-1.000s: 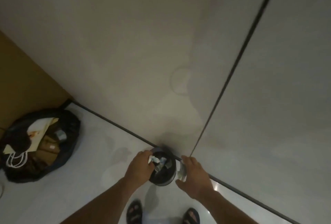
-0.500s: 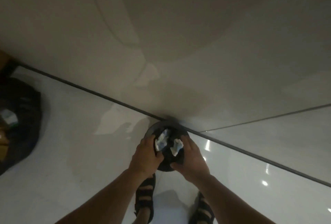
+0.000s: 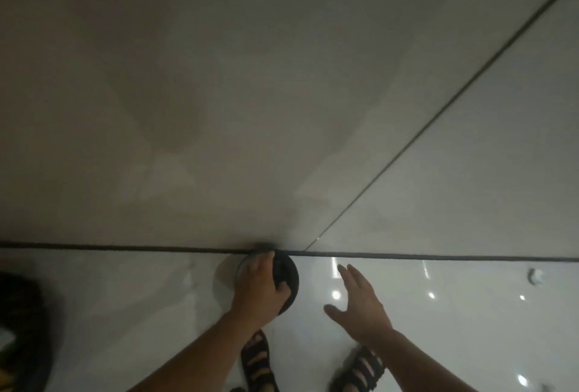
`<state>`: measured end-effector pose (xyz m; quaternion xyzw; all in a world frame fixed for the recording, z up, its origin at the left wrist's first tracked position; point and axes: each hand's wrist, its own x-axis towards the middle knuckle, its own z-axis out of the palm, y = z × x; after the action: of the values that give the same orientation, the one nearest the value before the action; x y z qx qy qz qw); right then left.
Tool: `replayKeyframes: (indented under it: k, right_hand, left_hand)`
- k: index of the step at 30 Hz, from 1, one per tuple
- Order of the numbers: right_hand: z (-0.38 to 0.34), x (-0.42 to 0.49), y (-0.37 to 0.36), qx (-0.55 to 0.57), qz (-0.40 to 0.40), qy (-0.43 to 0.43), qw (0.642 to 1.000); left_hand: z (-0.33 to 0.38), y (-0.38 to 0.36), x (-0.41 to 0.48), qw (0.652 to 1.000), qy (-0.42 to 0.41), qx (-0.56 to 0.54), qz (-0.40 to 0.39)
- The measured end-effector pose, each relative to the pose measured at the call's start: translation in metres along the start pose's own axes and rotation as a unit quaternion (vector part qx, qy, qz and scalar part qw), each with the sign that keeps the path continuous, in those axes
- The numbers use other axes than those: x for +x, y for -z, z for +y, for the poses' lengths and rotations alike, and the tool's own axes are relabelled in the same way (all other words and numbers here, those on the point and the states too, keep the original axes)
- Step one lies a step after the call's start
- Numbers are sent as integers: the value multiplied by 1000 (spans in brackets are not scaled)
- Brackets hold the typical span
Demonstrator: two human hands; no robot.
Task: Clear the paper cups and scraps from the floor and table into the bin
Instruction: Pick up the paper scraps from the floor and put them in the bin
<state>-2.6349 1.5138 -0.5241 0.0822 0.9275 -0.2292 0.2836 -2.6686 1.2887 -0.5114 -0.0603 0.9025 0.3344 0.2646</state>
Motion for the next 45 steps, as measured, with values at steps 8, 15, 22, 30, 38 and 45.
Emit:
replayKeyframes:
  k: [8, 15, 22, 30, 38, 45]
  right_hand:
    - [44, -139, 91, 62, 136, -70, 986]
    - [144, -281, 110, 115, 247, -178, 946]
    - [258, -447, 77, 167, 321, -296, 884]
    - [354, -600, 22, 245, 354, -436, 790]
    - [451, -674, -12, 314, 347, -541, 699]
    - [552, -709, 5, 327, 338, -605, 642]
  left_hand:
    - [127, 7, -61, 977, -165, 119, -59]
    - [241, -79, -147, 918, -304, 228, -113]
    - [335, -217, -284, 839, -427, 300, -155]
    - [408, -358, -422, 733, -533, 342, -249]
    - [468, -484, -480, 648, -572, 384, -325]
    - [561, -590, -509, 599, -606, 373, -368]
